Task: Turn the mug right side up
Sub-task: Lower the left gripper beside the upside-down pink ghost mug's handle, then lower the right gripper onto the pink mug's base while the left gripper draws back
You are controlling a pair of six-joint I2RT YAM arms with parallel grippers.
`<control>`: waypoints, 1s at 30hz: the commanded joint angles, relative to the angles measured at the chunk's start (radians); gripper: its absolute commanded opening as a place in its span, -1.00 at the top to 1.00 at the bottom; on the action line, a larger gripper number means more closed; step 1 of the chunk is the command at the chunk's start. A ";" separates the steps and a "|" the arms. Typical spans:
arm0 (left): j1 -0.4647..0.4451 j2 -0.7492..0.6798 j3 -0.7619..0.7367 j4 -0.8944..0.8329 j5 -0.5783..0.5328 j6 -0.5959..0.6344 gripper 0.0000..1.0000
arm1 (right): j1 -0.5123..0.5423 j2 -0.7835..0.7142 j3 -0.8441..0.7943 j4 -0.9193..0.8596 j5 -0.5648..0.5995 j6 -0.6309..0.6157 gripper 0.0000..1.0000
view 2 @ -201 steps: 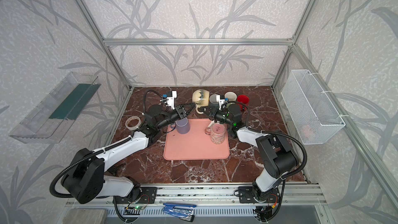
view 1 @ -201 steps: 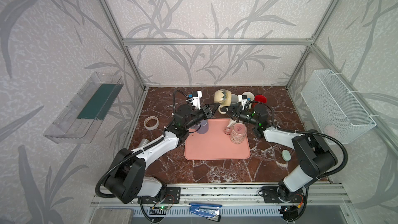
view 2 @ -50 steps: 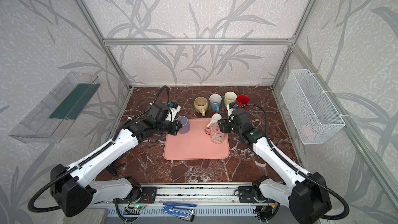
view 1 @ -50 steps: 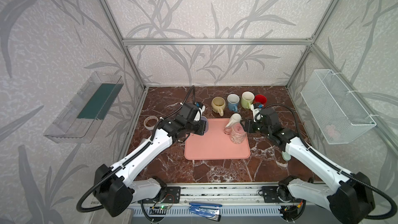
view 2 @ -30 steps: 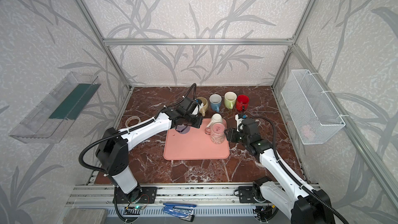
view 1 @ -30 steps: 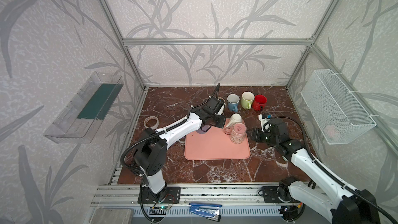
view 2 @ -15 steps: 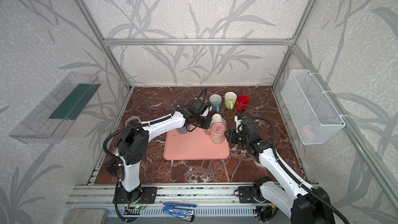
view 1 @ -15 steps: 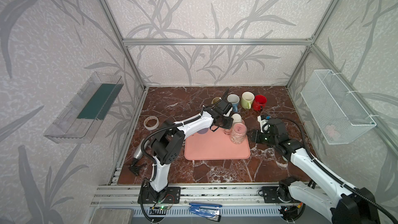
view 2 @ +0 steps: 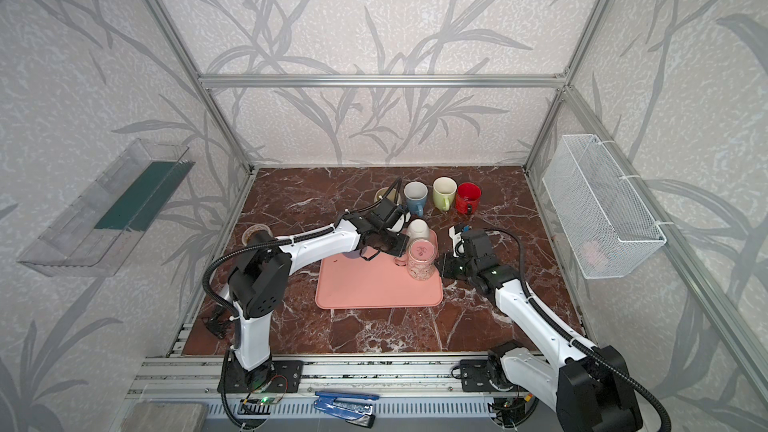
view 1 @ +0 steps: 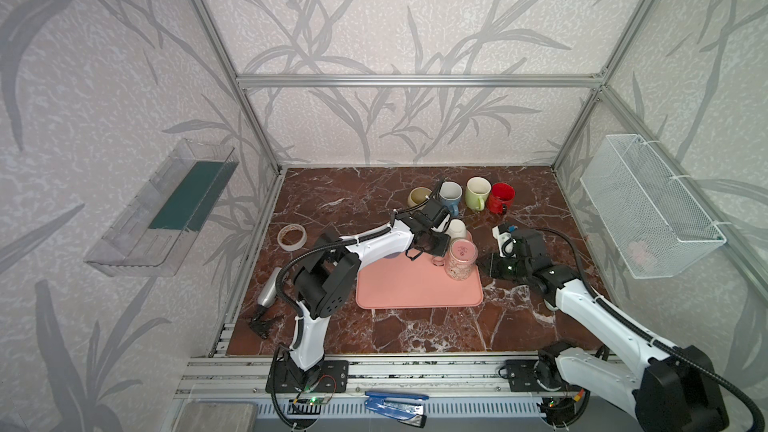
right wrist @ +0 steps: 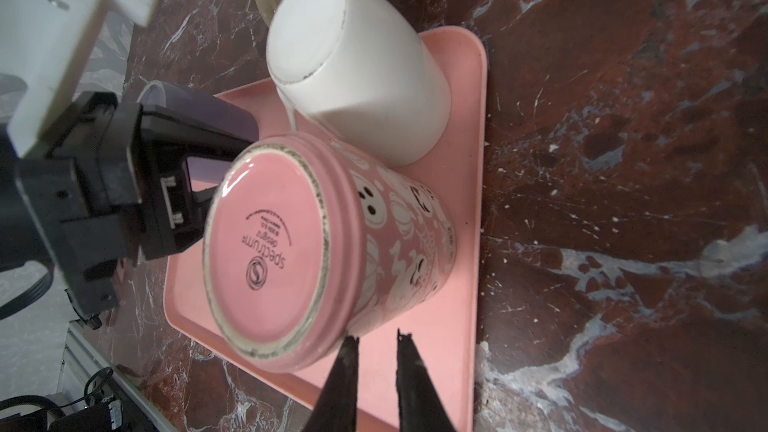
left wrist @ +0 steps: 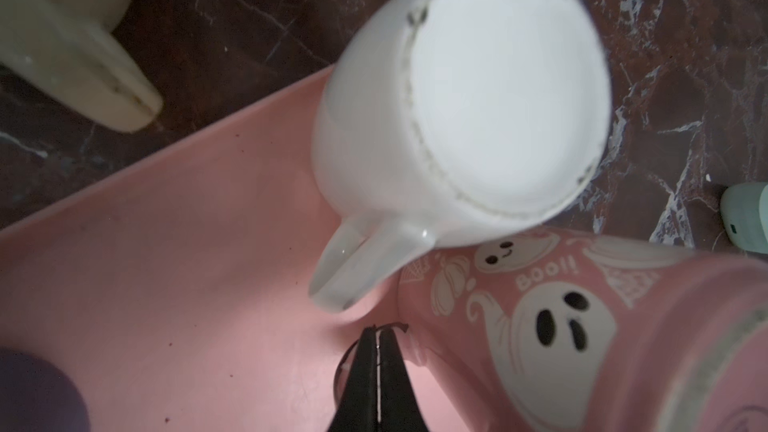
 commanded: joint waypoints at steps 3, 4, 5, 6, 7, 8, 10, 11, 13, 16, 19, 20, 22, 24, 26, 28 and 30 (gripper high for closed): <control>-0.027 -0.105 -0.099 0.043 -0.007 -0.033 1.00 | 0.006 0.035 0.042 0.029 -0.034 0.013 0.68; -0.030 -0.115 -0.112 0.048 -0.011 -0.038 1.00 | 0.008 0.042 0.043 0.033 -0.036 0.014 0.69; -0.034 -0.127 -0.130 0.057 -0.012 -0.044 1.00 | 0.011 0.049 0.048 0.039 -0.037 0.017 0.70; -0.039 -0.140 -0.147 0.065 -0.013 -0.049 1.00 | 0.015 0.056 0.052 0.045 -0.039 0.020 0.70; -0.044 -0.153 -0.161 0.074 -0.013 -0.057 1.00 | 0.019 0.064 0.057 0.050 -0.039 0.022 0.70; -0.049 -0.163 -0.176 0.082 -0.014 -0.062 1.00 | 0.024 0.073 0.062 0.055 -0.039 0.025 0.71; -0.063 -0.184 -0.200 0.092 -0.021 -0.072 1.00 | 0.039 0.093 0.072 0.069 -0.042 0.032 0.70; -0.069 -0.192 -0.211 0.097 -0.025 -0.077 1.00 | 0.044 0.104 0.077 0.077 -0.042 0.036 0.70; -0.080 -0.201 -0.232 0.110 -0.028 -0.086 1.00 | 0.055 0.127 0.083 0.095 -0.045 0.046 0.70; -0.094 -0.212 -0.251 0.116 -0.036 -0.098 1.00 | 0.070 0.172 0.099 0.136 -0.066 0.066 0.70; -0.108 -0.229 -0.278 0.131 -0.041 -0.116 1.00 | 0.083 0.223 0.129 0.158 -0.077 0.074 0.71; -0.113 -0.236 -0.287 0.136 -0.046 -0.122 1.00 | 0.087 0.237 0.140 0.163 -0.080 0.077 0.71; -0.122 -0.254 -0.306 0.147 -0.053 -0.133 1.00 | 0.096 0.277 0.165 0.179 -0.082 0.083 0.71; -0.129 -0.267 -0.319 0.155 -0.059 -0.145 1.00 | 0.107 0.314 0.196 0.187 -0.085 0.084 0.71; -0.137 -0.279 -0.325 0.159 -0.066 -0.152 1.00 | 0.117 0.349 0.229 0.182 -0.090 0.081 0.71; -0.146 -0.285 -0.329 0.163 -0.073 -0.158 1.00 | 0.126 0.376 0.259 0.170 -0.092 0.074 0.71; -0.151 -0.289 -0.327 0.164 -0.075 -0.162 1.00 | 0.128 0.386 0.277 0.159 -0.090 0.067 0.71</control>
